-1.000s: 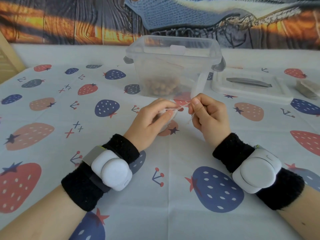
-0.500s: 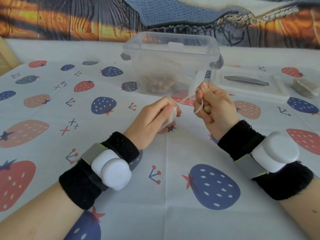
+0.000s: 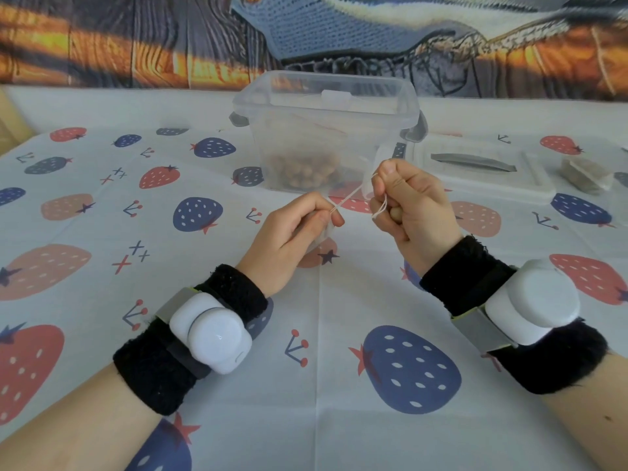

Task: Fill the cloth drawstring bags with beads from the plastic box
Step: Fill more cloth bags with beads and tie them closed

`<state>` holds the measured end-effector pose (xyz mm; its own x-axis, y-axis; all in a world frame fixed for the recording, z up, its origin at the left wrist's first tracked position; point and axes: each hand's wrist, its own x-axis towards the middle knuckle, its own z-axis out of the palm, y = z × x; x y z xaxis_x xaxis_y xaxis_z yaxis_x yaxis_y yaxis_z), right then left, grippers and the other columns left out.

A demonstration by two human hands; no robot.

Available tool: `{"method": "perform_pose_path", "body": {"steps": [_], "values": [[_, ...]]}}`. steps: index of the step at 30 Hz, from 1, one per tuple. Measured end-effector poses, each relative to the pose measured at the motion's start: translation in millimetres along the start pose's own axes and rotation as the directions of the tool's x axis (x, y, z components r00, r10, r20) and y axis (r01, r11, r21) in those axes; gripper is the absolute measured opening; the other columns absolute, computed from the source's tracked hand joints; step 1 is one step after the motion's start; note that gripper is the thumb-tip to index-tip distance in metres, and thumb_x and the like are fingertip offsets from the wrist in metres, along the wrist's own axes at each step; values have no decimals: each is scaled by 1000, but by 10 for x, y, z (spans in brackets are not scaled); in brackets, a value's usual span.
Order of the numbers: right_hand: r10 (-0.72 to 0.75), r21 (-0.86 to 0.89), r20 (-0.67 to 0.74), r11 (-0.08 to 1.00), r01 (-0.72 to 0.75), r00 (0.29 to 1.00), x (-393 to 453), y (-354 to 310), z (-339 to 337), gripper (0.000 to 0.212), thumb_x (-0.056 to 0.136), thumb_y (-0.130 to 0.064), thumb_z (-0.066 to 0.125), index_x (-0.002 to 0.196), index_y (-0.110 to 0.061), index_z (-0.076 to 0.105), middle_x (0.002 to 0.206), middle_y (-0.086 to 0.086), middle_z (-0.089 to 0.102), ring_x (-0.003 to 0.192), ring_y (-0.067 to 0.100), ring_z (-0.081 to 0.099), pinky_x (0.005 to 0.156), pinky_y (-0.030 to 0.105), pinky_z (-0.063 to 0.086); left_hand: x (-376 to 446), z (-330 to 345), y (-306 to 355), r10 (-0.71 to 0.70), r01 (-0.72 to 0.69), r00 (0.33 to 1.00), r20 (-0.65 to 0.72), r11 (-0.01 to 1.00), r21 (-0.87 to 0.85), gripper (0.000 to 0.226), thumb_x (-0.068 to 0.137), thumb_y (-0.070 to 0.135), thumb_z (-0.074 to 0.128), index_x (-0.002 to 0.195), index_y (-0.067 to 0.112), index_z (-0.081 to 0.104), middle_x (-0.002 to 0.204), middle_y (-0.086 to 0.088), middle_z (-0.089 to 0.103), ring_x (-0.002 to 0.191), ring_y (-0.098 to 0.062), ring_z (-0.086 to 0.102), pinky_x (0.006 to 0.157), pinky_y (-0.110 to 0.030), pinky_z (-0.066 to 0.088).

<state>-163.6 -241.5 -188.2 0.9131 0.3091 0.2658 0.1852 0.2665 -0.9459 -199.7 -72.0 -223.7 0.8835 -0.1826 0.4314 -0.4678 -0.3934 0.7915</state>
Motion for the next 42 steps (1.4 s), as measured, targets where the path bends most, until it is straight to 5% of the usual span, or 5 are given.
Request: {"method": "perform_pose_path", "body": {"steps": [11, 20, 25, 32, 42], "values": [[90, -493, 84, 869, -37, 992, 159, -538, -334, 36, 99, -13, 43, 63, -7, 49, 36, -15, 30, 31, 4, 23, 34, 12, 20, 24, 10, -94, -83, 82, 996, -28, 995, -50, 29, 93, 33, 43, 119, 28, 56, 114, 15, 63, 113, -7, 55, 94, -17, 40], [88, -584, -140, 797, -154, 986, 213, -912, -1026, 36, 98, -14, 45, 63, -7, 52, 34, -13, 32, 29, 7, 26, 34, 12, 19, 537, 406, 342, 11, -12, 1000, -13, 999, -32, 30, 91, -6, 47, 105, 16, 62, 102, 5, 66, 86, -6, 60, 68, -8, 44], [64, -663, -269, 712, -233, 961, 463, -1143, -1427, 36, 98, -16, 46, 64, -8, 56, 47, -4, 37, 32, 9, 29, 34, 13, 21, 761, 566, 512, 70, -71, 997, -25, 996, -59, 32, 87, -1, 46, 99, 23, 64, 96, 6, 68, 90, -13, 62, 72, -34, 51], [-127, -665, -549, 665, -340, 826, 530, -1352, -2086, 29, 94, -12, 45, 68, -12, 59, 60, 3, 37, 41, 11, 34, 30, 13, 24, 766, 851, 515, 38, -36, 999, 33, 997, -61, 36, 89, -6, 47, 96, 24, 64, 94, 9, 68, 93, -2, 60, 79, -11, 42], [311, -628, -693, 183, -757, 650, 33, -812, -2518, 18, 90, -11, 55, 76, 1, 56, 60, 9, 45, 47, 21, 37, 45, 24, 32, 810, 754, 638, 128, -129, 990, -56, 991, -24, 36, 85, -9, 49, 93, 22, 65, 88, 8, 70, 86, -1, 61, 73, -17, 43]]}}
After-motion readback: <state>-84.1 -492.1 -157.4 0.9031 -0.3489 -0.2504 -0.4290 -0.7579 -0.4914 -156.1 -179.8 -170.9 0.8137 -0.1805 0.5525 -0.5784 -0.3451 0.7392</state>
